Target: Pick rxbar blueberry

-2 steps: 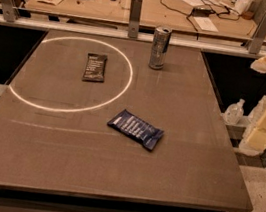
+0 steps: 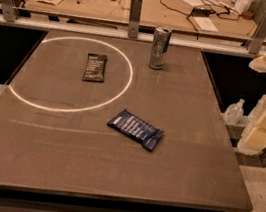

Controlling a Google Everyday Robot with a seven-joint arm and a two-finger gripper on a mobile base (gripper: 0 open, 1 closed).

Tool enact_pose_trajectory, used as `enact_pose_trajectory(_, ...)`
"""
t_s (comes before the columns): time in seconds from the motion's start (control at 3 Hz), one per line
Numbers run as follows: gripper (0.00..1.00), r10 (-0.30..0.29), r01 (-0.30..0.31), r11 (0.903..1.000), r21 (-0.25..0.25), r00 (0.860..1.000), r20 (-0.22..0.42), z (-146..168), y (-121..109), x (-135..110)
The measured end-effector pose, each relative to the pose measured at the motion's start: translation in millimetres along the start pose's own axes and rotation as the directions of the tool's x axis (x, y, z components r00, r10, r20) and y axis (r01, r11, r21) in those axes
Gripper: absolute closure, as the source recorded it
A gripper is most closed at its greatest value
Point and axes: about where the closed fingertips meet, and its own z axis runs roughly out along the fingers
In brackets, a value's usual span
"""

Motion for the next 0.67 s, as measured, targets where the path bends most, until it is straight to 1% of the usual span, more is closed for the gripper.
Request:
enact_pose_trajectory(0.33,0.00,0.069,-0.067,0.9973,-0.029,0.995,0.068,9,8,-11)
enact_pose_trajectory(0.67,0.00,0.193,-0.190,0.9811,-0.037,0.974,0.115,21,16,-25)
